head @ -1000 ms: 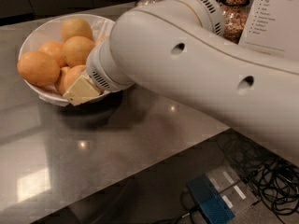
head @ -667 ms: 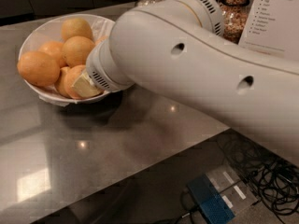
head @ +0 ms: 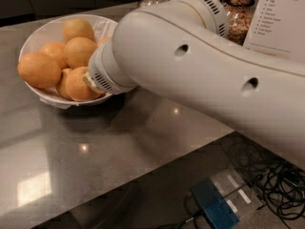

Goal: Pick orange from white bowl

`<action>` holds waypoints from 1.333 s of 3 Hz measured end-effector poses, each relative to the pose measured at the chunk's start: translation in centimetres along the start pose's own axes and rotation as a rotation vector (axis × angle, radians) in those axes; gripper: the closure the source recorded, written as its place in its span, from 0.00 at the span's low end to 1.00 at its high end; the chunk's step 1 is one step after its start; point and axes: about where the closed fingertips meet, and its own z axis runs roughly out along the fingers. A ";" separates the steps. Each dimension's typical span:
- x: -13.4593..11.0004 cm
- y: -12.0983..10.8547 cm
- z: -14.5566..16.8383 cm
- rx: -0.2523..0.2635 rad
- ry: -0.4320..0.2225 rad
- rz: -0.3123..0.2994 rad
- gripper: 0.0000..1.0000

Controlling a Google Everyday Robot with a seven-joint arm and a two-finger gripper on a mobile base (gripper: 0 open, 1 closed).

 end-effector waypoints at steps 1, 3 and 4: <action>0.0 0.0 0.0 0.000 0.000 0.000 0.20; 0.0 0.0 0.0 0.000 0.000 0.000 0.50; 0.0 0.0 0.0 0.000 0.000 0.000 0.51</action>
Offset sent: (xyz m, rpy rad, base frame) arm 0.0000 0.0000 0.0000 0.0000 0.0000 0.0000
